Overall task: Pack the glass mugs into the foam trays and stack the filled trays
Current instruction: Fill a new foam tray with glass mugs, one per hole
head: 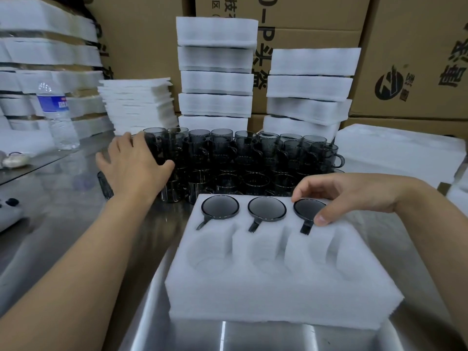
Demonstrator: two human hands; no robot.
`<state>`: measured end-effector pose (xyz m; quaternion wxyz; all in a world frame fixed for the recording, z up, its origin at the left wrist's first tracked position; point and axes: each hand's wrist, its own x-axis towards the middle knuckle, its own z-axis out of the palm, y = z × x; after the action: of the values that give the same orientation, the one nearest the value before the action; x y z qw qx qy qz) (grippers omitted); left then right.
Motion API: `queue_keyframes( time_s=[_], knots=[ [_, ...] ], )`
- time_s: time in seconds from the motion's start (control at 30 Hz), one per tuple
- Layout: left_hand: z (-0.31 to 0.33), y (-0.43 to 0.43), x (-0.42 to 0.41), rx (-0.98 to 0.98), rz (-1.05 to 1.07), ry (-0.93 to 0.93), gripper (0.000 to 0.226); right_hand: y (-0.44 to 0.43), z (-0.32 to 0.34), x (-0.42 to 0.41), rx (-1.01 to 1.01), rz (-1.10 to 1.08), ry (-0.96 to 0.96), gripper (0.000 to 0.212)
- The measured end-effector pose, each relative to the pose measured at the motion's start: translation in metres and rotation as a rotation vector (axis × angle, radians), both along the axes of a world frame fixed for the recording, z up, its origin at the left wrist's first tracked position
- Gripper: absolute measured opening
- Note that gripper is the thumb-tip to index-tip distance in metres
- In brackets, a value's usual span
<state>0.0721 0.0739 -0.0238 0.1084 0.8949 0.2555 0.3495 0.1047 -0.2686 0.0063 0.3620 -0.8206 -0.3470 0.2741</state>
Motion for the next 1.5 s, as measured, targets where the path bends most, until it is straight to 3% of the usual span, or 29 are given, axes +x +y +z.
queue_keyframes(
  time_s=[0.13, 0.73, 1.0, 1.13, 1.33, 1.5],
  knots=[
    [-0.005, 0.006, 0.002, -0.016, 0.015, 0.047, 0.062, 0.0, -0.002, 0.003, 0.023, -0.017, -0.016, 0.039],
    [-0.002, 0.012, 0.0, 0.065, -0.055, -0.092, 0.037, 0.001, -0.004, 0.005, 0.039, -0.064, -0.032, 0.04],
    [0.011, -0.041, -0.014, 0.12, -0.305, -0.306, 0.032, 0.004, -0.002, 0.002, 0.007, -0.082, -0.034, 0.043],
    [0.011, -0.064, -0.019, 0.07, -0.465, -0.351, 0.03, 0.011, 0.002, -0.003, -0.041, -0.125, -0.128, 0.03],
    [0.011, -0.076, -0.026, 0.112, -0.666, -0.381, 0.031, 0.041, 0.007, -0.02, 0.248, -0.288, -0.322, 0.044],
    [0.009, -0.083, -0.027, 0.349, -0.911, -0.362, 0.026, 0.066, -0.003, -0.025, 0.55, -0.428, -0.058, 0.029]
  ],
)
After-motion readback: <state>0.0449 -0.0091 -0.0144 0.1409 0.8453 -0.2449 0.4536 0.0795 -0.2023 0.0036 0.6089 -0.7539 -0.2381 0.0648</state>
